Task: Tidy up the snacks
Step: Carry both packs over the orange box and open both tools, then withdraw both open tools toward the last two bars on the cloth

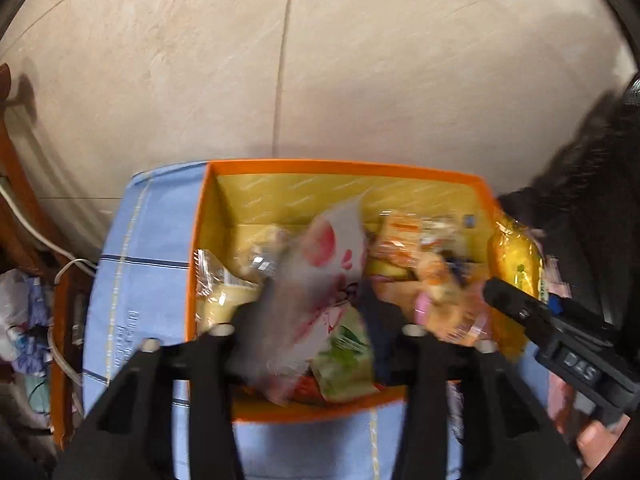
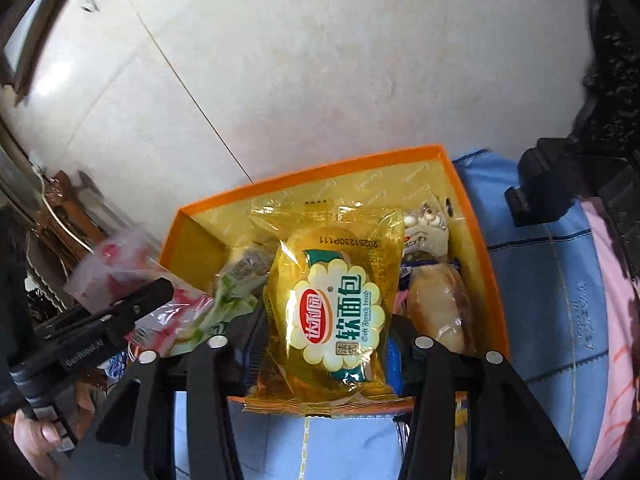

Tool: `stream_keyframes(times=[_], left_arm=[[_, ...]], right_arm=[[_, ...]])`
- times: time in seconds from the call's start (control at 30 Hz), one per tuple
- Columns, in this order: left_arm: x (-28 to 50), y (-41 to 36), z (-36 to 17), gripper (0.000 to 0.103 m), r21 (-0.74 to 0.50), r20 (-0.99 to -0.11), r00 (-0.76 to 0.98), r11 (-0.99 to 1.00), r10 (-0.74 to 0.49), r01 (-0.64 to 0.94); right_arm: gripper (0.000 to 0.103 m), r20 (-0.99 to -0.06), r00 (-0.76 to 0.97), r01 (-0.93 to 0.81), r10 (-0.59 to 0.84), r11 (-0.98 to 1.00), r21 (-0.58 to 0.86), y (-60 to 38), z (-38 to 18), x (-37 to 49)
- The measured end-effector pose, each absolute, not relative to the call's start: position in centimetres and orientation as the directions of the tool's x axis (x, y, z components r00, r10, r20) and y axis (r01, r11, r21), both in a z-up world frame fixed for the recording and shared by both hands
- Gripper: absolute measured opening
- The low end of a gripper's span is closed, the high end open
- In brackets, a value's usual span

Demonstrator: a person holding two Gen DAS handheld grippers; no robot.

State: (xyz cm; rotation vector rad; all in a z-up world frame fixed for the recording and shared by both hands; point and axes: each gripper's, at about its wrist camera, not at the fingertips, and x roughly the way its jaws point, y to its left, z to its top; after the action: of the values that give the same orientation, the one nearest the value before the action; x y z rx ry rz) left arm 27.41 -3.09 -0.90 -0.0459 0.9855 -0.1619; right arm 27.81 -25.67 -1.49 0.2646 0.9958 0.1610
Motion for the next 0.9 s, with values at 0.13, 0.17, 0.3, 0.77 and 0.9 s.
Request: stream_keyframes(times=[0.13,0.17,0.3,0.77,0.9], left_arm=[[26.1,-3.4,-0.2,0.09,-0.032,-0.793,0.604,0.996,-0.08,0.089],[25.6,-3.5,0.0,0.09,-0.021,-0.784,0.616,0.995,-0.074,0.093],[24.4,-3.8,0.3,0.091,-0.012,-0.787,0.609,0.99,-0.097,0.142],[16.9,-6.1,-3.1,0.094,-0.019,-0.853,0.502,0.97,-0.141,0.24],[15.3,-7.0,-4.9,0.094,-0.031,-0.88,0.452,0.968,-0.145,0.249]], right_arm=[[0.072,-0.779,0.586,-0.008,0.225,0.962,0.272,-25.9,-0.8,27.2],[0.072,-0.775,0.592,-0.005,0.22,0.963,0.269,-26.2,-0.8,26.9],[0.072,-0.76,0.609,0.027,0.226,0.952,0.304,-28.8,-0.7,24.4],[0.075,-0.913,0.408,0.107,-0.001,0.993,0.047,-32.8,-10.8,14.4],[0.075,-0.922,0.384,0.091,-0.041,0.996,-0.007,-32.5,-12.4,14.6]])
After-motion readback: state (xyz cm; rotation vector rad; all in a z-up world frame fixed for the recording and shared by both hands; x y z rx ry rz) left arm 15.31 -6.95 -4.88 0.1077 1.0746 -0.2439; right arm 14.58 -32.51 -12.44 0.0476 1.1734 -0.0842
